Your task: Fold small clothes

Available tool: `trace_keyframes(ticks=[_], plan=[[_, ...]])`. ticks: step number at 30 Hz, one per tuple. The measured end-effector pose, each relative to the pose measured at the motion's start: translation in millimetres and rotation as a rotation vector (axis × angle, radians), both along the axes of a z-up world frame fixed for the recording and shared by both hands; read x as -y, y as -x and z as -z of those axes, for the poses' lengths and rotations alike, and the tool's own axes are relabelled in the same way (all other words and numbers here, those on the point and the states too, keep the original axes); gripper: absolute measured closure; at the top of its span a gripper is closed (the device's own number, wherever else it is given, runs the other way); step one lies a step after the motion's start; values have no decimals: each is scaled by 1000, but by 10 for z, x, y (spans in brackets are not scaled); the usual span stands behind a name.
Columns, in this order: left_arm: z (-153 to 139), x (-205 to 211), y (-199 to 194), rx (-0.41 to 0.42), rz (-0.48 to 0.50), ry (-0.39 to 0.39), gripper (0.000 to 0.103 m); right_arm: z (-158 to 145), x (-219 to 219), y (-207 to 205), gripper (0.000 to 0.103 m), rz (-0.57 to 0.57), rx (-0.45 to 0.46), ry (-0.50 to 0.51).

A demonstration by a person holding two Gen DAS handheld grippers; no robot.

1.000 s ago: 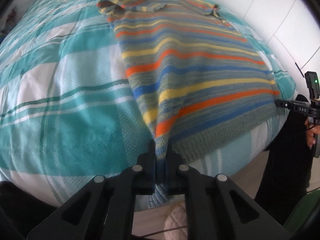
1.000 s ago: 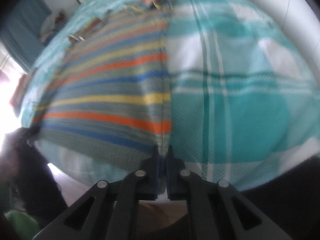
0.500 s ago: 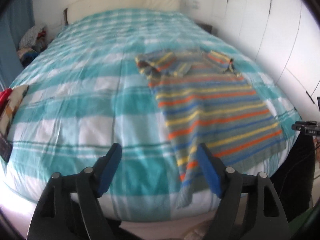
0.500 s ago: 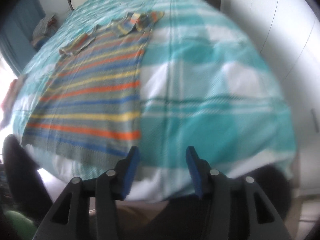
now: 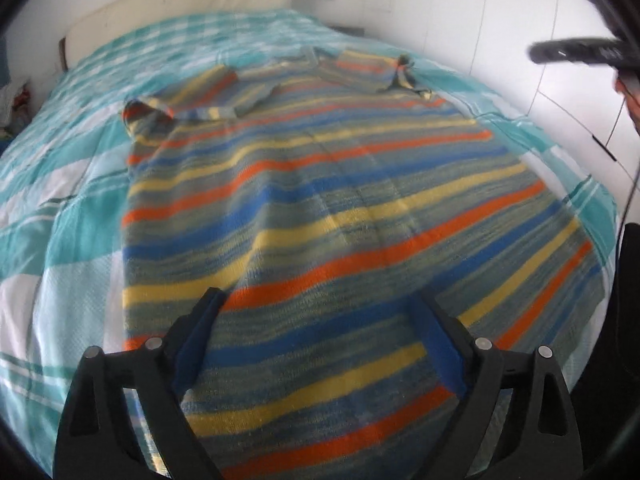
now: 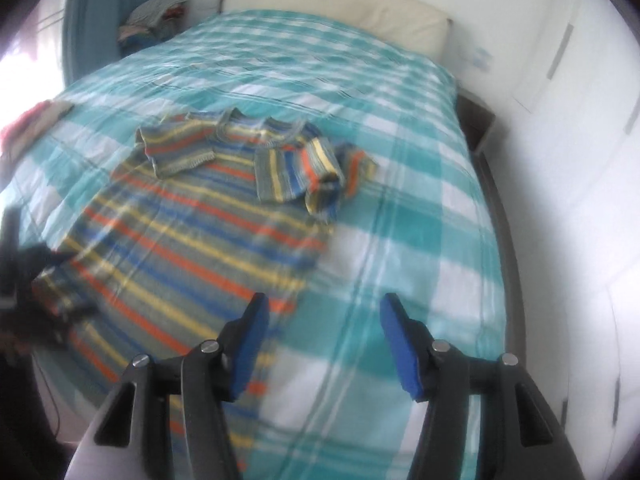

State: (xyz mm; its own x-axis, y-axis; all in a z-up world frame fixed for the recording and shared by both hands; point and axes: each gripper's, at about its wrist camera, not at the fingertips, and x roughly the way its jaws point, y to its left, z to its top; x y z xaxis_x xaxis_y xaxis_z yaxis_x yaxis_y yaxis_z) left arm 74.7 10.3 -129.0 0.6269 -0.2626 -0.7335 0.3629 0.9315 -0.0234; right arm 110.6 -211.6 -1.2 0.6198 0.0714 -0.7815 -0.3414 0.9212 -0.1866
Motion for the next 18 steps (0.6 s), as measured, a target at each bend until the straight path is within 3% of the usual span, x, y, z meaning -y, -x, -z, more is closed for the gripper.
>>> trace_keyframes(ticks=[3,7,9,12,15,18], plan=[[-5,12,28,9,-2,1,4,125,-280,-532,43,-119,-42,-28],[36,-19,-5,11,-8,23,2,576,-860,-1168,43,-244,-99,-12],[45,-5,-2,21,-11,18,1,853,-1077,-1408,43,-269,-125,4],[60,12,-2,32,-13,11,1,1238,-1101,-1774,44,-186,-149,19],[64,1,-4,31,-13,17,1,1187,-675,-1931,100,-25,-134,-141],[63,3,0,33,-14,17,0,881,95,-1872,100,140,-68,-307]])
